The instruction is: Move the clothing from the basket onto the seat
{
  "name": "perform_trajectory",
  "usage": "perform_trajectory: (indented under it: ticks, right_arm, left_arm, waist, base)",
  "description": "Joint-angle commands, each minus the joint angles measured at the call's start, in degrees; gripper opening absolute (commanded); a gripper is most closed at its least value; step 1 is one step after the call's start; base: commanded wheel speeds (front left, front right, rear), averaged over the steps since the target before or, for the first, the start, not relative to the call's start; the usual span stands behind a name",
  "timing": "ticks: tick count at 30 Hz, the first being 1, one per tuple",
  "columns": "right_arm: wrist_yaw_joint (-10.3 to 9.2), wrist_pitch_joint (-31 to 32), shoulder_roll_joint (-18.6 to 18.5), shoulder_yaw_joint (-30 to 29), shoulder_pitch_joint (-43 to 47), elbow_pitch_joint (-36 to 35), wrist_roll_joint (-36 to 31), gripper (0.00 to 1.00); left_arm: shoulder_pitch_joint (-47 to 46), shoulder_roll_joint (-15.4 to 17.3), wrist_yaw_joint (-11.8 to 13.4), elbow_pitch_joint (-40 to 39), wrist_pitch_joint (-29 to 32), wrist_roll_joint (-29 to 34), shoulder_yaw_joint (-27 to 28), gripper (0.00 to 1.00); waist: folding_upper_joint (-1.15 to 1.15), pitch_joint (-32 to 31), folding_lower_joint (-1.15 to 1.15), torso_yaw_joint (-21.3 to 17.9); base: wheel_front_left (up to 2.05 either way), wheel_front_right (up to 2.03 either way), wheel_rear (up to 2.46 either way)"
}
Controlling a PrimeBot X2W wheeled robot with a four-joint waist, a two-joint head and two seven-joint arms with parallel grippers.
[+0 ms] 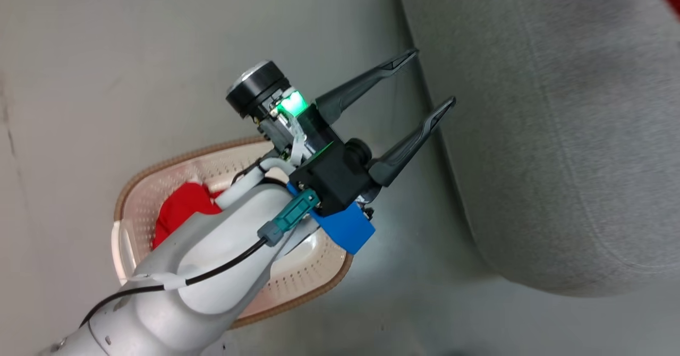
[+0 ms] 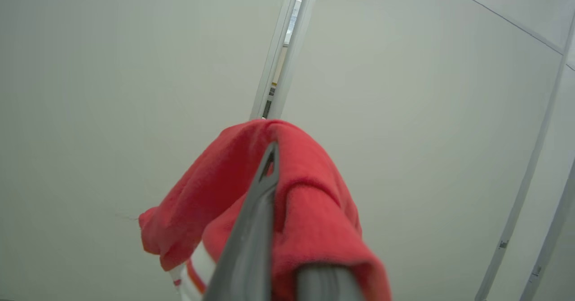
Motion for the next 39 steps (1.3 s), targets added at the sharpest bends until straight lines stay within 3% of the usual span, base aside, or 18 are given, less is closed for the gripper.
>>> perform_trajectory:
  ticks: [1, 5, 9, 19, 20, 21, 22, 29, 39]
  right_arm:
    - [0.01, -0.16, -1.85, -1.07, -1.50, 2.26, 0.07, 0.00]
    - [0.01, -0.10, -4.80, -3.53, -3.38, 9.46, -0.32, 0.00]
    - [0.01, -0.11, -4.96, -3.03, -3.85, 17.31, -0.38, 0.00]
    - [0.01, -0.10, -0.17, 1.95, -5.65, 33.38, 0.71, 0.00]
    - [0.01, -0.10, -0.03, 2.21, -5.49, 34.11, 0.98, 0.22]
    - [0.01, -0.10, 0.23, 2.43, -5.27, 34.94, 1.49, 0.90]
    - [0.01, -0.10, 0.31, 2.77, -4.87, 35.53, 1.78, 1.00]
    - [0.01, -0.10, 1.75, 2.21, 1.79, 32.92, 2.23, 1.00]
    - [0.01, -0.10, 6.79, 0.01, 22.11, 15.24, -0.56, 1.00]
  left_arm:
    - [-1.71, -0.08, -0.03, -0.29, -0.16, 0.48, -0.06, 1.00]
    - [-3.43, -0.18, -0.03, -0.45, -0.16, 0.68, -0.46, 1.00]
    - [-4.49, 0.17, -0.03, -0.68, -0.16, 0.78, -0.44, 1.00]
    - [-5.46, 0.44, -0.03, -0.34, -0.16, 0.67, -0.86, 1.00]
    - [-5.38, 0.40, -0.03, -0.35, -0.16, 0.61, -0.66, 1.00]
    - [-5.11, 0.40, -0.03, -0.30, -0.16, 0.55, -0.41, 1.00]
    - [-4.66, 0.36, -0.03, -0.22, -0.16, 0.52, -0.23, 1.00]
    - [-0.81, -0.83, 0.31, -0.31, -0.16, 0.09, 1.87, 1.00]
    - [10.13, -2.60, 1.50, -0.43, -0.16, -1.46, 9.97, 1.00]
  waist:
    - [0.00, 4.53, -0.01, 2.03]
    - [0.00, 7.90, -0.01, 3.12]
    - [0.00, 10.55, -0.01, 3.73]
    - [0.00, 12.18, -0.01, 4.57]
    - [0.00, 11.86, -0.01, 4.60]
    - [0.00, 11.33, -0.01, 4.59]
    - [0.00, 10.68, -0.01, 4.55]
    - [0.00, 4.31, -0.01, 3.97]
    - [0.00, -8.08, -0.01, 6.00]
  base:
    - [0.00, 0.00, 0.00]
    - [0.00, 0.00, 0.00]
    - [0.00, 0.00, 0.00]
    - [0.00, 0.00, 0.00]
    - [0.00, 0.00, 0.00]
    - [0.00, 0.00, 0.00]
    - [0.00, 0.00, 0.00]
    - [0.00, 0.00, 0.00]
    - [0.00, 0.00, 0.00]
